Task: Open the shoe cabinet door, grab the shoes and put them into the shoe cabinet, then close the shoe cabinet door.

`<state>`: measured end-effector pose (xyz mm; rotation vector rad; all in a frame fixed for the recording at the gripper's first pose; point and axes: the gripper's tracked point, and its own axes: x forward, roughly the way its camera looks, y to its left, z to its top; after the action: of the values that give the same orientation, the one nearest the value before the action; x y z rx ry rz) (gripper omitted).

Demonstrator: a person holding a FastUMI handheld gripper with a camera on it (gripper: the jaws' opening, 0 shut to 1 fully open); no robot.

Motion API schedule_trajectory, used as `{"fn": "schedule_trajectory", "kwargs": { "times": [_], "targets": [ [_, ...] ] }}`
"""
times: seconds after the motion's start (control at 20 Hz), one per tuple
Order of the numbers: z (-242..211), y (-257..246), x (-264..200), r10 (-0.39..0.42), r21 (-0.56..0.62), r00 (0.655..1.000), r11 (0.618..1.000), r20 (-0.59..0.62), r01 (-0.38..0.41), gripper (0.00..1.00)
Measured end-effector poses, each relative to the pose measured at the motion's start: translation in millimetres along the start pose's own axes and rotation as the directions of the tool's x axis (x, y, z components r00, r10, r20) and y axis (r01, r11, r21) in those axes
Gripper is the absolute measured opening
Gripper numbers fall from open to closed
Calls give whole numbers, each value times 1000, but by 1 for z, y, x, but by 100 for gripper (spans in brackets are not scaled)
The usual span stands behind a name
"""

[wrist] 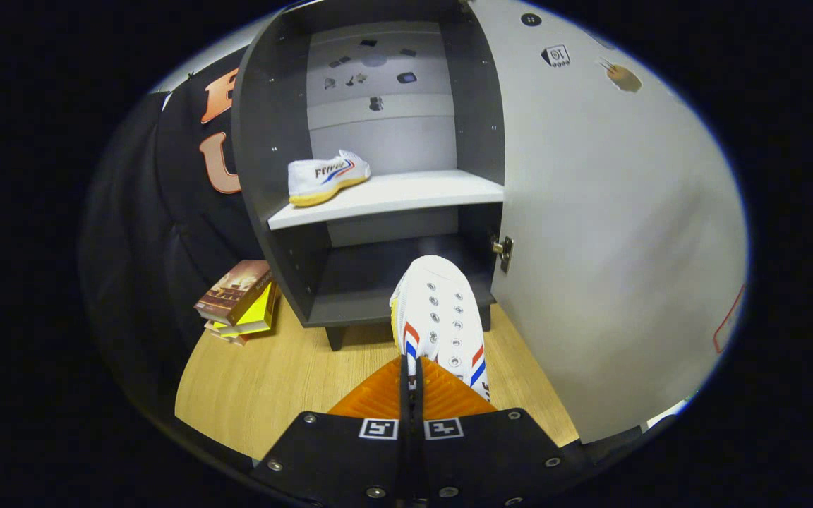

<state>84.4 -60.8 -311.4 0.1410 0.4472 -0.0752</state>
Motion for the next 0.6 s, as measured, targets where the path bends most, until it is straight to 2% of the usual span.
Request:
{"fn": "schedule_trajectory", "kwargs": {
  "times": [0.3,0.6],
  "targets": [
    [83,17,-31,-2,-34,996,999,89,5,0],
    [162,24,-14,-21,-82,990,996,143,33,0]
  ]
}}
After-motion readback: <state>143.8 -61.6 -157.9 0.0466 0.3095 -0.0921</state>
